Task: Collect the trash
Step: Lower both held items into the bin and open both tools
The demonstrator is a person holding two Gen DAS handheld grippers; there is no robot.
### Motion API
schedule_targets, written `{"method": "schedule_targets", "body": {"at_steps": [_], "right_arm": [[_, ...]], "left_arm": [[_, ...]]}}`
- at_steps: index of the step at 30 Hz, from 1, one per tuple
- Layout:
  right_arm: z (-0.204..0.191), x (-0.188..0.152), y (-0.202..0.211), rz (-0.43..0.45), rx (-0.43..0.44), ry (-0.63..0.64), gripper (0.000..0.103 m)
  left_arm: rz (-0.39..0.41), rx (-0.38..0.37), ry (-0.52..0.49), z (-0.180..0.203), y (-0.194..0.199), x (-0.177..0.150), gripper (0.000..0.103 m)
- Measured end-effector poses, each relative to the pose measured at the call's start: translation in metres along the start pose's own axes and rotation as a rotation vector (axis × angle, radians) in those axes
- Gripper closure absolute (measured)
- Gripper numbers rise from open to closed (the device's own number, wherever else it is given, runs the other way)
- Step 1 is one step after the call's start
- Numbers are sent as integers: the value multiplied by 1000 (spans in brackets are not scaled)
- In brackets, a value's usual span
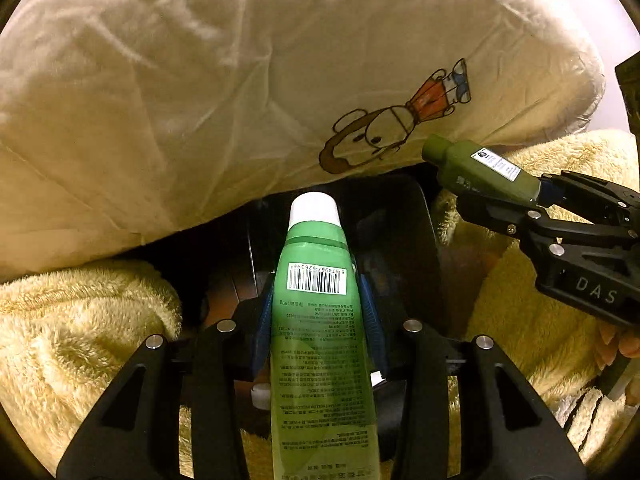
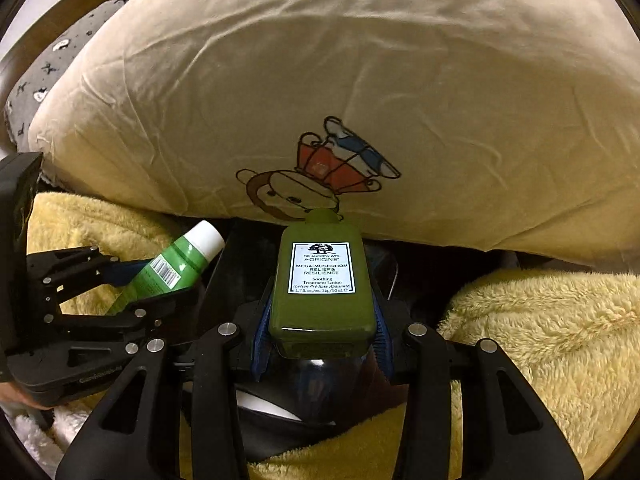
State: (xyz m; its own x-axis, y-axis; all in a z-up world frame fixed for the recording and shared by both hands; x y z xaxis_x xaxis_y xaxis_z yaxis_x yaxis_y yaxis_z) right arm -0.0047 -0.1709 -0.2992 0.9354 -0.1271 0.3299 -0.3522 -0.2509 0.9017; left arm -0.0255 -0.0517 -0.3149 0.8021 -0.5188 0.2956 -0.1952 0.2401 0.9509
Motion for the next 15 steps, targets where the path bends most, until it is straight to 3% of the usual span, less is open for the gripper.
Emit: {"method": "schedule_targets", "body": {"at_steps": [1,4,11,15], "right_arm": [[0,2,2,10,-4,2,55],[6,9,3,30,-7,-7,33],[11,24,25,108,-23,-14,24],[20,50,64,245,-68,3,18]], "left_arm": [[-1,2,4,-1,0,0,63],[11,17,11,-1,4,5,42],[76,61,23,-9,30,18,31],[152,135,5,-20,63,33,26]]}}
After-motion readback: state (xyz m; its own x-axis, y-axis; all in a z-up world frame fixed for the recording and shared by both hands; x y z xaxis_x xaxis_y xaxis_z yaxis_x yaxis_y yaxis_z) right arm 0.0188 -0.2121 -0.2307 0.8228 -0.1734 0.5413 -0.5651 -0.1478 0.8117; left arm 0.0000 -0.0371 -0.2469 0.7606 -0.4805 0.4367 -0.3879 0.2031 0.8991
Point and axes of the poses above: each gripper's, at about its wrist camera, not at the fingertips, and y roughly against the way its jaws point, z to its right, x to its top, the point moved 10 cm from there along -y, roughly the way its jaws point, and after that the axes turned 10 degrees about -y, right-handed, at the moved point
